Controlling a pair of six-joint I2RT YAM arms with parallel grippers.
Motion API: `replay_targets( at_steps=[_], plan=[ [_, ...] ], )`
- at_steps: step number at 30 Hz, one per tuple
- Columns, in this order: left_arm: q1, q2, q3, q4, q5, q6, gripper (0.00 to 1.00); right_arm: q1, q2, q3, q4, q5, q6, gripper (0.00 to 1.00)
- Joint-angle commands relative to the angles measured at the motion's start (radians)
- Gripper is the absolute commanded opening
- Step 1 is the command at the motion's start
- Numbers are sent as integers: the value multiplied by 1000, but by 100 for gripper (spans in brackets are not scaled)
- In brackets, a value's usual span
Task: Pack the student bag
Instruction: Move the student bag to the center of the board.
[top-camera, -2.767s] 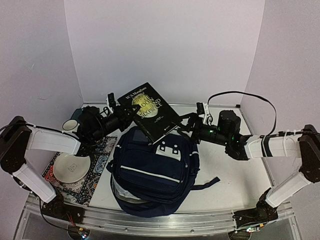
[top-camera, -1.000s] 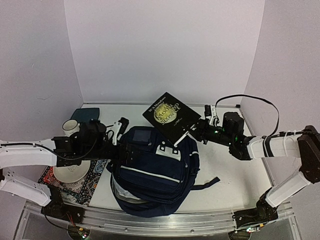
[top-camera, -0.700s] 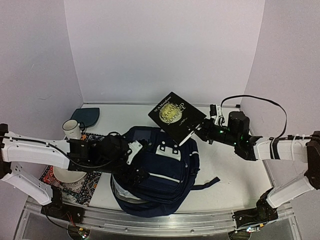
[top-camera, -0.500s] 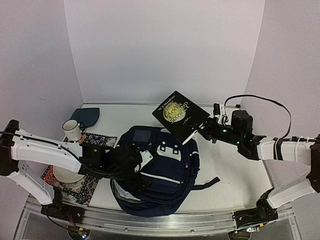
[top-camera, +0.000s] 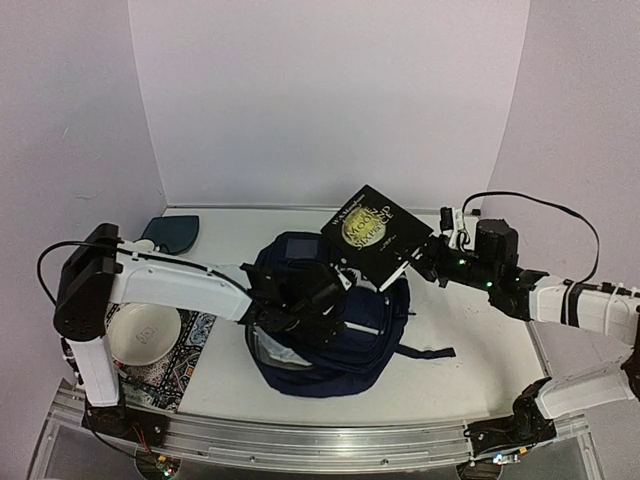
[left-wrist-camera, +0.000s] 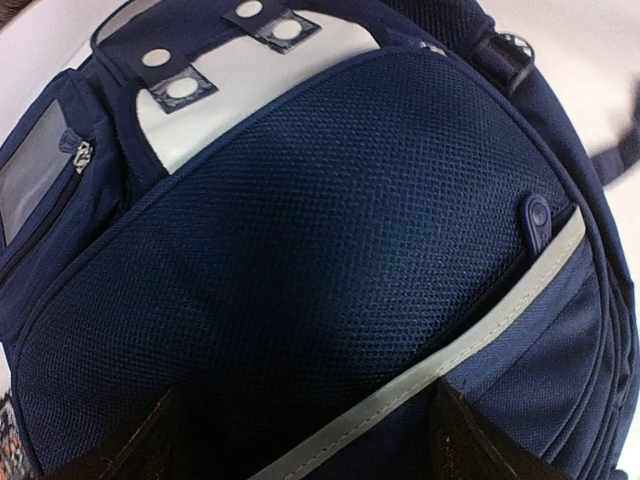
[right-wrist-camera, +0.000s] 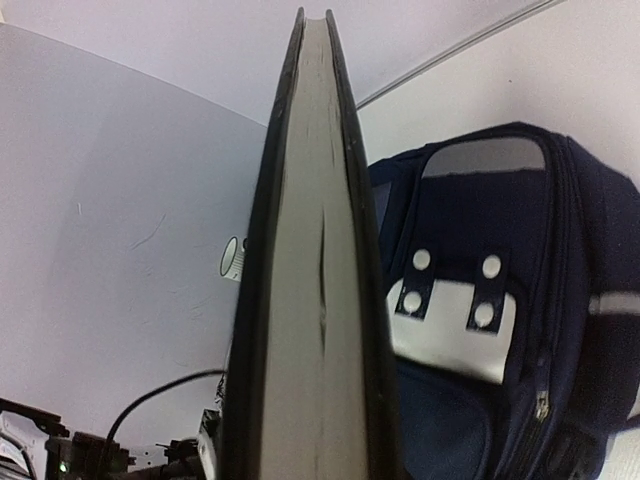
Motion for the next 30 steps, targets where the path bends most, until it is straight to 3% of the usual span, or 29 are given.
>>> replay_targets(
  at_steps=[1, 8, 20, 30],
  plan=[
    [133, 153, 153, 18, 2, 31, 83, -7, -128, 54, 8, 36, -109, 0],
    [171, 221, 369, 19, 71, 72, 89, -9, -239, 74, -189, 149, -191, 0],
    [153, -99, 132, -102, 236, 344, 98, -13, -353, 45, -402, 290, -175, 0],
    [39, -43, 118, -200, 168, 447, 98, -13, -379, 38, -429, 238, -122, 0]
  ],
)
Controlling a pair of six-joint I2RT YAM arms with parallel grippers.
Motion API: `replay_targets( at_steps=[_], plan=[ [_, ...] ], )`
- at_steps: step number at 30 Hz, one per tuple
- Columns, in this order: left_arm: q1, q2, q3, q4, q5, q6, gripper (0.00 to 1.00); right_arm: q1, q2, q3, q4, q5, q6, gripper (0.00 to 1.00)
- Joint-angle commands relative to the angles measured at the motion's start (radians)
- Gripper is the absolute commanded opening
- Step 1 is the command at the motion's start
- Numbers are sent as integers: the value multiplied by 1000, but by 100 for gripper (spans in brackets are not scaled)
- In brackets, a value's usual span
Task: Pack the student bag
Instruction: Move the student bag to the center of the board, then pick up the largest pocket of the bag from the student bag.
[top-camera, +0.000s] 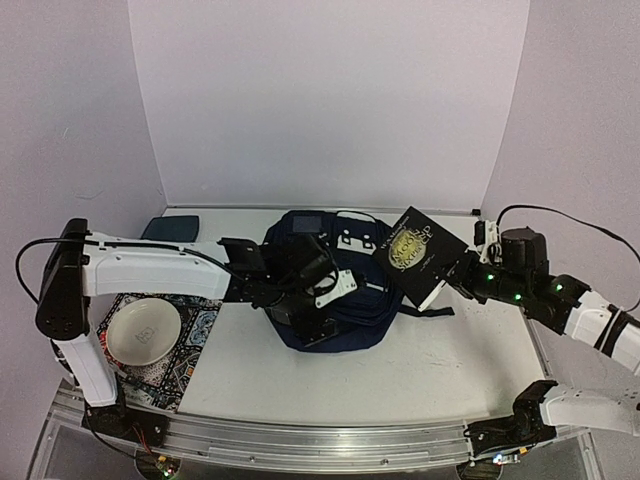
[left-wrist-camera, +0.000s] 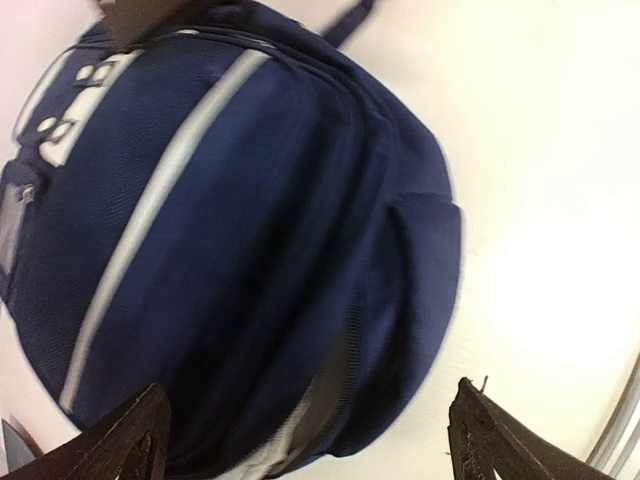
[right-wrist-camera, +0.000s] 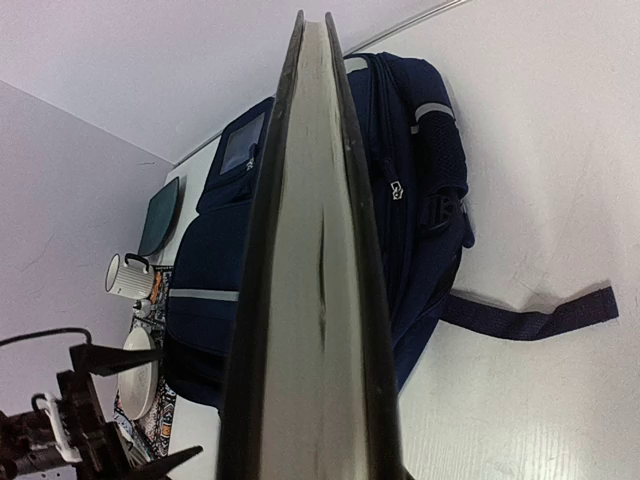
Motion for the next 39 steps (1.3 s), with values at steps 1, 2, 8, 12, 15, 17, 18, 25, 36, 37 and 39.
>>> replay_targets(
  at_steps=[1, 2, 8, 12, 15, 17, 18, 25, 36, 37, 39],
  plan=[
    [-31, 48, 16, -68, -49, 64, 97, -3, -59, 31, 122, -27, 31, 0],
    [-36, 56, 23, -71, -67, 68, 97, -3, -62, 28, 122, -30, 35, 0],
    [-45, 113, 75, -71, -254, 74, 87, -2, -83, 14, 122, -48, 55, 0],
    [-47, 134, 106, -70, -298, 91, 67, -2, -97, 11, 123, -58, 62, 0],
    [-50, 140, 124, -71, -316, 99, 50, -3, -100, 11, 122, -68, 67, 0],
    [-53, 142, 135, -71, -332, 100, 32, -3, -102, 10, 122, -74, 74, 0],
    [-53, 142, 141, -71, -335, 101, 26, -2, -102, 9, 122, -79, 80, 0],
    [-51, 127, 217, -67, -381, 55, 0, -3, -152, 2, 113, -87, 114, 0],
    [34, 228, 442, -61, -527, -60, 0, -3, -246, 54, -40, -64, 126, 0],
    [45, 239, 472, -61, -527, -68, 0, -3, -250, 54, -40, -74, 135, 0],
    [59, 259, 522, -61, -528, -78, 0, -2, -257, 53, -39, -104, 154, 0]
  ],
)
